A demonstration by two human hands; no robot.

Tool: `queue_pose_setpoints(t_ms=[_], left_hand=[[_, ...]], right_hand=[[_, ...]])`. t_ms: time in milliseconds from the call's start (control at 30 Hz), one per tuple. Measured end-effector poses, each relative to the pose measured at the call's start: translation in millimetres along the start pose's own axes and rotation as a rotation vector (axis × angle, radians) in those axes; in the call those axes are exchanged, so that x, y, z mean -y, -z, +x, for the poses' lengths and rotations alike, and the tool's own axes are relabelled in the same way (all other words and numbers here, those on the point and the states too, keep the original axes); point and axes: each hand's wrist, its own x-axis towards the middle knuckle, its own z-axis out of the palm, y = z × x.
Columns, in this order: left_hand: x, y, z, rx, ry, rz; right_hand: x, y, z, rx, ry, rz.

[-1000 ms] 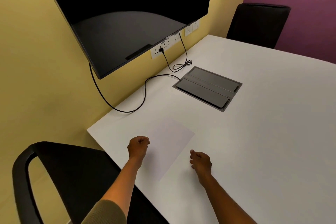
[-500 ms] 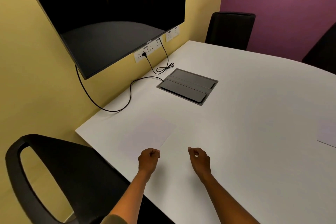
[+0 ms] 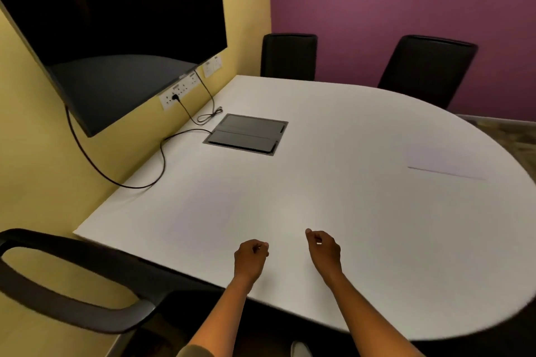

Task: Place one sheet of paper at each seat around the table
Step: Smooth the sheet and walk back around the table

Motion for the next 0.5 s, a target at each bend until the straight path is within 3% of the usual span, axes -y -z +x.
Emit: queue_pose_setpoints(t_ms=[233, 500], left_hand=[[44, -32, -64, 0.179, -0.122, 0.189], [63, -113, -161, 0.414, -0.253, 0.332]], right_hand=[[-47, 48, -89, -0.131, -0.073, 0.009], [-126, 133, -201, -0.250, -0.178, 0.005]])
